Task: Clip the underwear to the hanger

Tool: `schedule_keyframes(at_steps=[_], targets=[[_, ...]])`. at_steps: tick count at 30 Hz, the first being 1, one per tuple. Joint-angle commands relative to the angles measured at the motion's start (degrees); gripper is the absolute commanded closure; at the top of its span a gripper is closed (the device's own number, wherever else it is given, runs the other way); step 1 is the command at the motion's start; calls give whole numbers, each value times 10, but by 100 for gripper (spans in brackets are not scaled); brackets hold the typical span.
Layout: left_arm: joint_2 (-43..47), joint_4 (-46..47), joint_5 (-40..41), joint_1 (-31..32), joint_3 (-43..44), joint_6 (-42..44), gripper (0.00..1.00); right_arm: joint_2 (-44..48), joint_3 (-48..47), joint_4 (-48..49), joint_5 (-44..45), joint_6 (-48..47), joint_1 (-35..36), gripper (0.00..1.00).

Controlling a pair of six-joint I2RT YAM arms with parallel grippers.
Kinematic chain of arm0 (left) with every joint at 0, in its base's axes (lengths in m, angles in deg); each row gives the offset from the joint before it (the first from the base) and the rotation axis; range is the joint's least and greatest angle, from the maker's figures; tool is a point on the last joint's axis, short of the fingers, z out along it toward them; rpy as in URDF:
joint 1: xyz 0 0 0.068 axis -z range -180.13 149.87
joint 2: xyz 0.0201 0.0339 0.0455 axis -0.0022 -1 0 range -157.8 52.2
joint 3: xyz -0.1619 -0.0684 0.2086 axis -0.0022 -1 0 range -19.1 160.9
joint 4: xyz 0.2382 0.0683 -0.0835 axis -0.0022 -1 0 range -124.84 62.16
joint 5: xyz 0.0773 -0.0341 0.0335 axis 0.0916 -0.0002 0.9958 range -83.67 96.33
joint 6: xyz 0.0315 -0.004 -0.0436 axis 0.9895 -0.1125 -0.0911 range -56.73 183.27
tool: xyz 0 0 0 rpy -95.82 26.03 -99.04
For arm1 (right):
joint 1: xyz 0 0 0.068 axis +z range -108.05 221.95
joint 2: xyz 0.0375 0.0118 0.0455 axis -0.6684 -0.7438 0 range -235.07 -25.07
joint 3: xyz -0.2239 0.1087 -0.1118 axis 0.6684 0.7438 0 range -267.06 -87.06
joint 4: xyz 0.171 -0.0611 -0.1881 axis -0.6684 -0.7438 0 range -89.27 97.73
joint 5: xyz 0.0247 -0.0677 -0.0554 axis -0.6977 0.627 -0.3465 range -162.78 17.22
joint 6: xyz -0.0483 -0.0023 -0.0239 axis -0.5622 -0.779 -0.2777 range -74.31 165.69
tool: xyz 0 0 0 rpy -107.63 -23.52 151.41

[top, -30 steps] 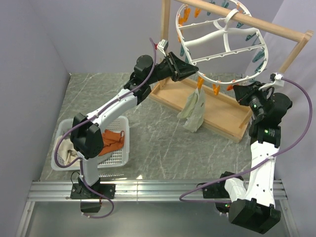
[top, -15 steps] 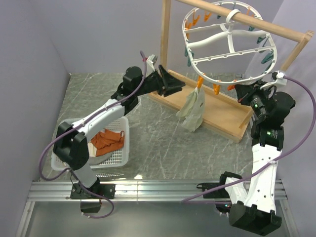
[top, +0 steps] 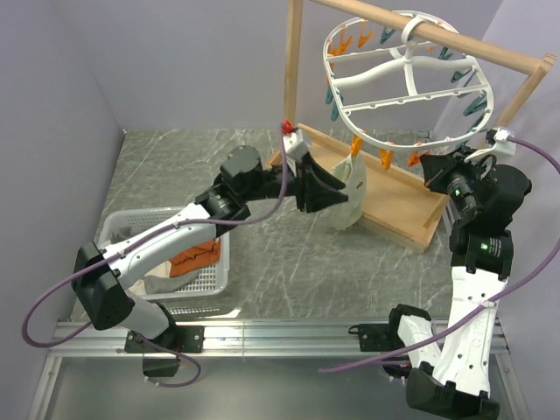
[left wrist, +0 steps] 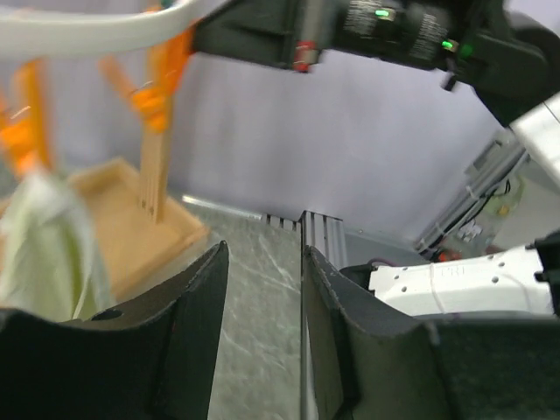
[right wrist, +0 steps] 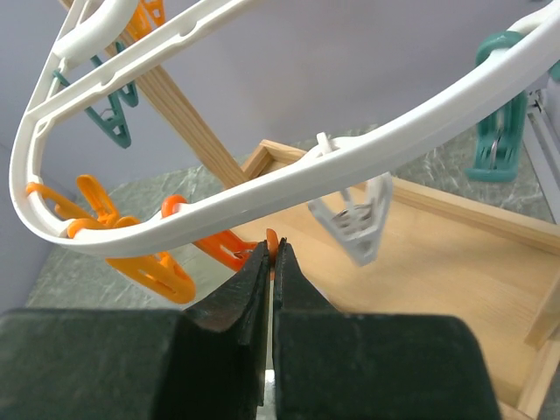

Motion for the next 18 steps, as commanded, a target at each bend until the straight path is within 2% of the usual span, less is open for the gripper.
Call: schedule_keyframes(at_steps=[1,5,18], targets=[[-18,72,19,37,28,135,54,6,-27,-63,4,-9,6,100],[-82,108,37,77,84,175,54,6,-39,-70,5,-7,8,100],[-245,164,63,113,231,219,54,12,-29,-73,-4,-4,15,100]])
